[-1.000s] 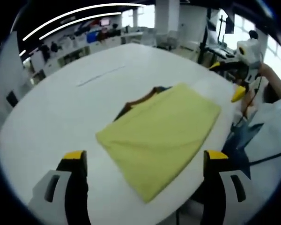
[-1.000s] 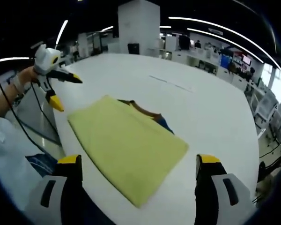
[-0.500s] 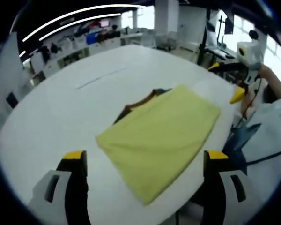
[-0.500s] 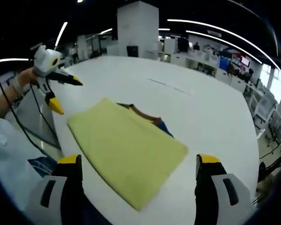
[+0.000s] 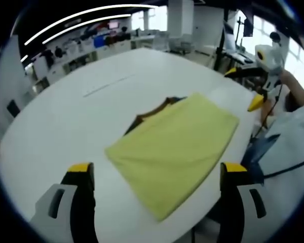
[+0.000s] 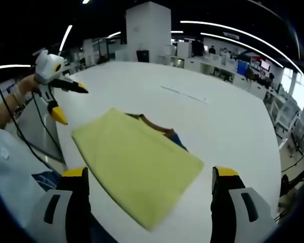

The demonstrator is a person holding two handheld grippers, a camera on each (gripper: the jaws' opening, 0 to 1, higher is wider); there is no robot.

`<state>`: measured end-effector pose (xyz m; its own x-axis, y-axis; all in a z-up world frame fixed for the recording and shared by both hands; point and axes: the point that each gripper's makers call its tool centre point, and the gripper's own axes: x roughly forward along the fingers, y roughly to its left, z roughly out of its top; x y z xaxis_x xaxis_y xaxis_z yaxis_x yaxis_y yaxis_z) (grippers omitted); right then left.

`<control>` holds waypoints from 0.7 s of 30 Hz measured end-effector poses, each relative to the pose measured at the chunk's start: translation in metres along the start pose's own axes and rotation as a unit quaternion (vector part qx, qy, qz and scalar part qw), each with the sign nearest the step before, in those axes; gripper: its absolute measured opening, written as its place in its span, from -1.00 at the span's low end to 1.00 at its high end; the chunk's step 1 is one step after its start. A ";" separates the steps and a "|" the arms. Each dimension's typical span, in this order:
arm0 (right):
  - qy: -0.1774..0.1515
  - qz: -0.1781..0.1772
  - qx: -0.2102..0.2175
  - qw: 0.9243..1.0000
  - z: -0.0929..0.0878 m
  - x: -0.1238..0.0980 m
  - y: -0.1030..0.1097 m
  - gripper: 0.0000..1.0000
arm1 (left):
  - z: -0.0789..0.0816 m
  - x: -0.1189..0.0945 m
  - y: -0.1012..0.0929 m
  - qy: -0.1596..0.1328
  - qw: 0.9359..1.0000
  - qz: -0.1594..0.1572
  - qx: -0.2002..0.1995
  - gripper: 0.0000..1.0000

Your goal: Fold the garment on the visible template until the final outline fits inside the template.

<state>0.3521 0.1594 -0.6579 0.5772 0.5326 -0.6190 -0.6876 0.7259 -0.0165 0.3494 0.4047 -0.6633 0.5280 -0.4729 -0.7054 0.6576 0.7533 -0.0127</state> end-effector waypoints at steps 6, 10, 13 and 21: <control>0.003 0.001 -0.003 1.000 0.002 0.002 -0.001 0.99 | 0.001 0.001 0.003 0.003 1.000 0.005 0.004 0.99; 0.004 0.002 -0.003 1.000 0.003 0.003 -0.001 0.99 | 0.001 0.002 0.004 0.006 1.000 0.004 0.005 0.99; 0.004 0.003 -0.003 1.000 0.003 0.003 0.000 0.99 | 0.001 0.003 0.003 0.008 1.000 0.002 0.008 0.99; 0.000 0.005 0.001 1.000 0.003 0.003 0.000 0.99 | 0.006 0.003 0.004 0.004 1.000 0.004 0.012 0.99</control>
<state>0.3550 0.1620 -0.6570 0.5705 0.5399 -0.6189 -0.6925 0.7214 -0.0090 0.3565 0.4036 -0.6616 0.5290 -0.4634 -0.7109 0.6661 0.7458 0.0095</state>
